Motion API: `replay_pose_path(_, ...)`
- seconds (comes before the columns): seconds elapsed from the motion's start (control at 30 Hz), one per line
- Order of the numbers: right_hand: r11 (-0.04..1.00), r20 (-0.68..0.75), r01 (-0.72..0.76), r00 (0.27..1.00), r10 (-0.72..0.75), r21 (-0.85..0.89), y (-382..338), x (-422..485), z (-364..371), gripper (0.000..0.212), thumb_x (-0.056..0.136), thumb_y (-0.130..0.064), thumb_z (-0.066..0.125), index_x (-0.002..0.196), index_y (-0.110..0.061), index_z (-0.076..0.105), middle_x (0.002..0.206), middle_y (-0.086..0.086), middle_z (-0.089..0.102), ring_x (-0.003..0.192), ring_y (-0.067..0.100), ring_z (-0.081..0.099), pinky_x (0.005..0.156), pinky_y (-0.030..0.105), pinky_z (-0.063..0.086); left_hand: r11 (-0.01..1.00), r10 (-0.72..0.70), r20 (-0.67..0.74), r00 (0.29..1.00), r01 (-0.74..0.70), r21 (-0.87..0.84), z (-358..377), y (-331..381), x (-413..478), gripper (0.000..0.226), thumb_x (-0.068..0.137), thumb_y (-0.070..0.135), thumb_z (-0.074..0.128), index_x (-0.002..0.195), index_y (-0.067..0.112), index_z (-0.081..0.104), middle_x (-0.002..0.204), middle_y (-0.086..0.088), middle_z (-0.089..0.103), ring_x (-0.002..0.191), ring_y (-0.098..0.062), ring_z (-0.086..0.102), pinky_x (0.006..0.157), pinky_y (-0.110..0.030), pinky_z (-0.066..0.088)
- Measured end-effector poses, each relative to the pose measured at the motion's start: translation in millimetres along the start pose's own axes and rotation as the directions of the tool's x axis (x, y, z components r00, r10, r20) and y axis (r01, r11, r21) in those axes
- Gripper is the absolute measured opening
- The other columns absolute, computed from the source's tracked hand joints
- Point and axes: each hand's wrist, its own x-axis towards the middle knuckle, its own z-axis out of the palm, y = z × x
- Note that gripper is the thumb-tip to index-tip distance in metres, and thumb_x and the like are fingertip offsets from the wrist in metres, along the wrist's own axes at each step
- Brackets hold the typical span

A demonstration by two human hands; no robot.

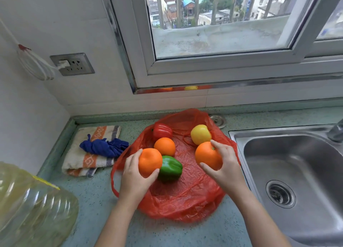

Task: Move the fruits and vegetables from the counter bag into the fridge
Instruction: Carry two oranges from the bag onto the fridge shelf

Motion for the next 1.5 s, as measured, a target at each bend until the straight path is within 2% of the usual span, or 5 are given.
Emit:
replay_pose_path(0.3,0.997,-0.171,0.049,0.985,-0.038,0.063,-35,-60,-56,0.07,0.064,-0.037,0.071,0.127,-0.034,0.041,0.119,-0.003,0.04,0.114,0.019,0.044,0.094,0.036,0.041,0.959,0.214,0.07,0.974,-0.196,-0.204,-12,60,-47,0.072,0.068,0.032,0.079,0.13,0.032,0.041,0.121,0.013,0.039,0.104,-0.006,0.041,0.074,-0.006,0.032)
replay_pose_path(0.5,0.999,-0.316,-0.017,0.948,0.03,0.043,-55,-123,-88,0.07,0.068,-0.033,0.078,0.121,-0.048,0.034,0.12,-0.01,0.04,0.106,0.011,0.047,0.082,0.009,0.038,0.889,0.376,0.192,0.906,-0.295,-0.35,-14,86,-77,0.077,0.059,0.052,0.078,0.126,0.038,0.04,0.112,0.035,0.033,0.103,-0.005,0.048,0.076,-0.013,0.039)
replay_pose_path(0.8,0.972,-0.551,-0.217,0.802,0.229,0.089,-82,-243,-108,0.066,0.071,-0.028,0.078,0.122,-0.043,0.039,0.122,-0.006,0.039,0.104,-0.007,0.044,0.075,-0.003,0.034,0.809,0.512,0.405,0.758,-0.268,-0.523,-11,91,-137,0.071,0.062,0.024,0.085,0.119,0.036,0.044,0.119,0.003,0.048,0.1,-0.012,0.053,0.07,-0.003,0.043)
replay_pose_path(1.0,0.947,-0.632,-0.32,0.728,0.266,0.03,-99,-309,-119,0.067,0.063,-0.041,0.074,0.119,-0.05,0.038,0.12,-0.008,0.043,0.103,-0.019,0.04,0.076,-0.003,0.034,0.762,0.593,0.428,0.682,-0.305,-0.571,-10,101,-183,0.067,0.048,0.06,0.068,0.108,0.052,0.04,0.113,0.024,0.046,0.101,-0.003,0.053,0.08,-0.02,0.044)
replay_pose_path(1.5,0.887,-0.919,-0.461,0.353,0.175,-0.008,-85,-521,-246,0.067,0.064,-0.049,0.063,0.127,-0.035,0.044,0.123,-0.02,0.042,0.111,-0.007,0.043,0.086,0.003,0.034,0.551,0.835,0.489,0.254,-0.36,-0.753,53,238,-383,0.062,0.051,0.052,0.07,0.105,0.058,0.039,0.111,0.022,0.05,0.097,0.005,0.052,0.073,-0.013,0.041)
